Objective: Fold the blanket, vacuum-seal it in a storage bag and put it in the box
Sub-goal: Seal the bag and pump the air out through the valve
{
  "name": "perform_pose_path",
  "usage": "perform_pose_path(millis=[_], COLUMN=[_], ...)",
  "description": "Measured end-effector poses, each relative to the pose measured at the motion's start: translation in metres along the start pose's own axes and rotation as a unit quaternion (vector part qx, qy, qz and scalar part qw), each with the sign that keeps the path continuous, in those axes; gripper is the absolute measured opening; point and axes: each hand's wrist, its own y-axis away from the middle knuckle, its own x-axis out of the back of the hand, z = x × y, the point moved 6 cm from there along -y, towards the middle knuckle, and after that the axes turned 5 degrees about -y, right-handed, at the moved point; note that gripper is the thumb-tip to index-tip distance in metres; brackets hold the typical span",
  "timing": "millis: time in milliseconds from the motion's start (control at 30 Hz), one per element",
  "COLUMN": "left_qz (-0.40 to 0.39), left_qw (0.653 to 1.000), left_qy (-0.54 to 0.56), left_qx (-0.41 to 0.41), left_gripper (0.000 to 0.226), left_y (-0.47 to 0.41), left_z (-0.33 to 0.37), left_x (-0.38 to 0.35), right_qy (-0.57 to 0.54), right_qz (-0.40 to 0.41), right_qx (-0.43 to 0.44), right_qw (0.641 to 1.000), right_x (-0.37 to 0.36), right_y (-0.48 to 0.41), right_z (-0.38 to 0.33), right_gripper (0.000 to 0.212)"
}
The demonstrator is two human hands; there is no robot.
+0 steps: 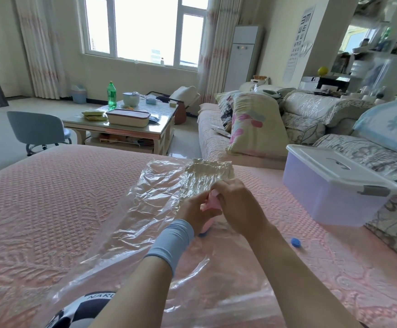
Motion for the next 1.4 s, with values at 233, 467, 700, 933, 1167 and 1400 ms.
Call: perform_pose_path(millis=[233, 467, 700, 933, 1167, 1400], left_qz=[-0.006, -0.009, 0.024, 0.023, 0.02, 0.013], left_qw=[1.0, 0.999, 0.998, 0.998, 0.999, 0.999], left_qy=[-0.004, -0.042, -0.052, -0.061, -0.045, -0.039], left_qx=[0.009, 0.009, -0.003, -0.001, 0.012, 0.013], left_gripper=[0.049, 0.048, 0.043, 0.046, 0.054, 0.051], left_y=[0.001, 0.007, 0.006, 0.005, 0.006, 0.002], left_z=[0.001, -0.002, 0.002, 0.001, -0.006, -0.011], left_x=[0.0, -0.008, -0.009, -0.012, -0.013, -0.017], right_qy=[0.001, -0.003, -0.034, 0.028, 0.034, -0.059], right_qz=[0.14, 0.286, 0.011, 0.08, 0.243, 0.134], right_qx=[0.051, 0.083, -0.02, 0.011, 0.085, 0.005], right_qw=[0.989, 0.955, 0.999, 0.996, 0.966, 0.989], right_x=[0.076, 0.083, -0.002, 0.043, 0.108, 0.037], right_y=[-0.017, -0.003, 0.013, 0.005, 0.005, 0.014], right_z=[-0.028, -0.028, 0.01, -0.015, -0.034, 0.004], right_gripper=[0.017, 0.02, 0.022, 0.016, 0.014, 0.025])
